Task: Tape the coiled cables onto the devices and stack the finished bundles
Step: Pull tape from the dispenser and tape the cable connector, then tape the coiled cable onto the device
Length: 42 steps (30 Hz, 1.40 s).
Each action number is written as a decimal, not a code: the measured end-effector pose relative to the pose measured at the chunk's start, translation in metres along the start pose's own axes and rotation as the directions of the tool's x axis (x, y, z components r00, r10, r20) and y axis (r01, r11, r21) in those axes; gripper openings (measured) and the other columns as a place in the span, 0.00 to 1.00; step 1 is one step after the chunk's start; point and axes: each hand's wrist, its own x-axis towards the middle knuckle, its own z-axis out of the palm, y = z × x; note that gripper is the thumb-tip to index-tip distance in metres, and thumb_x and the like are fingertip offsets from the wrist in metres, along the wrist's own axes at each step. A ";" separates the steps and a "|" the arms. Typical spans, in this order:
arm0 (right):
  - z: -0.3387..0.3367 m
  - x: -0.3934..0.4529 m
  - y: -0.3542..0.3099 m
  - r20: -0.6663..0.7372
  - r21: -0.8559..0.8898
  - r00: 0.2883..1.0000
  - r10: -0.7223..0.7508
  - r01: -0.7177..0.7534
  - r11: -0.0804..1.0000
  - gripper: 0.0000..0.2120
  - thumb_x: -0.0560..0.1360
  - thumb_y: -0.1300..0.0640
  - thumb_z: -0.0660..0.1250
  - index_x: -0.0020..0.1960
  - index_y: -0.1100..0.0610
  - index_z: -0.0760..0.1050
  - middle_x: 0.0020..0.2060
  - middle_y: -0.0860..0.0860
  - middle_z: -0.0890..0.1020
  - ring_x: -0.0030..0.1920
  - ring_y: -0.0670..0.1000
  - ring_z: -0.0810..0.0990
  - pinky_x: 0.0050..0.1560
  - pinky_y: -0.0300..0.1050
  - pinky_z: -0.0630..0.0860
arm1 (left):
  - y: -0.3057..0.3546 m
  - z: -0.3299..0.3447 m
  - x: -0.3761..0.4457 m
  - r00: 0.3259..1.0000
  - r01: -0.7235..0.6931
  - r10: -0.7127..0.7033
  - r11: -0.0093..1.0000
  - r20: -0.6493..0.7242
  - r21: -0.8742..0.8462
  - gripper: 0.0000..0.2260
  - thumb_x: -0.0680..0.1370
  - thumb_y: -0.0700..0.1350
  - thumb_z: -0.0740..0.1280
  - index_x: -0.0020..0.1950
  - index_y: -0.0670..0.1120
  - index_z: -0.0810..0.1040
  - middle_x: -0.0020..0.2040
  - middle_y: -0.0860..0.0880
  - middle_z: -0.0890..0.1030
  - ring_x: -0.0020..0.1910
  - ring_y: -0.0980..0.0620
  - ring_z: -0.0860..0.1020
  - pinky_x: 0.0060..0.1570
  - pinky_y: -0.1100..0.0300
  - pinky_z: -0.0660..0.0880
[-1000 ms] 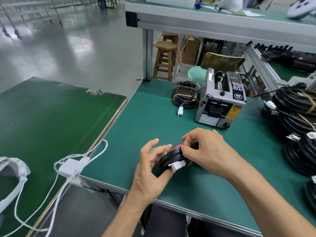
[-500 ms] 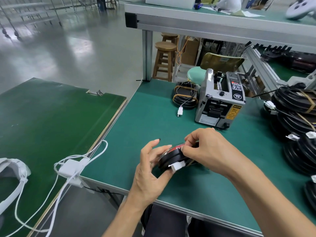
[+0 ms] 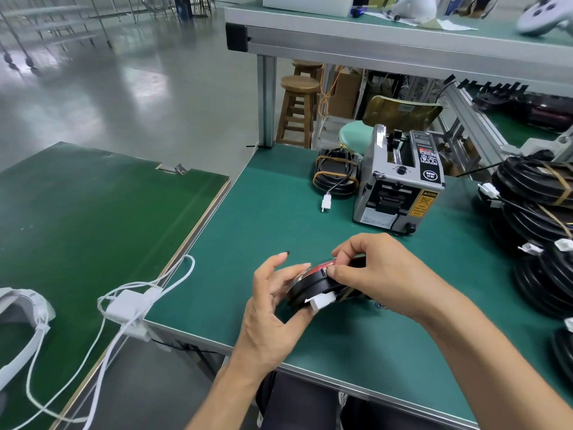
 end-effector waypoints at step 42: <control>0.019 0.012 0.029 -0.187 -0.052 0.959 -0.213 0.207 0.977 0.06 0.83 0.50 0.67 0.56 0.43 0.82 0.51 0.35 0.84 0.57 0.36 0.77 0.80 0.47 0.50 | -0.001 0.000 0.001 1.000 0.014 -0.015 1.000 -0.006 -0.014 0.35 0.79 0.54 0.78 0.80 0.59 0.62 0.70 0.50 0.83 0.70 0.44 0.81 0.70 0.53 0.77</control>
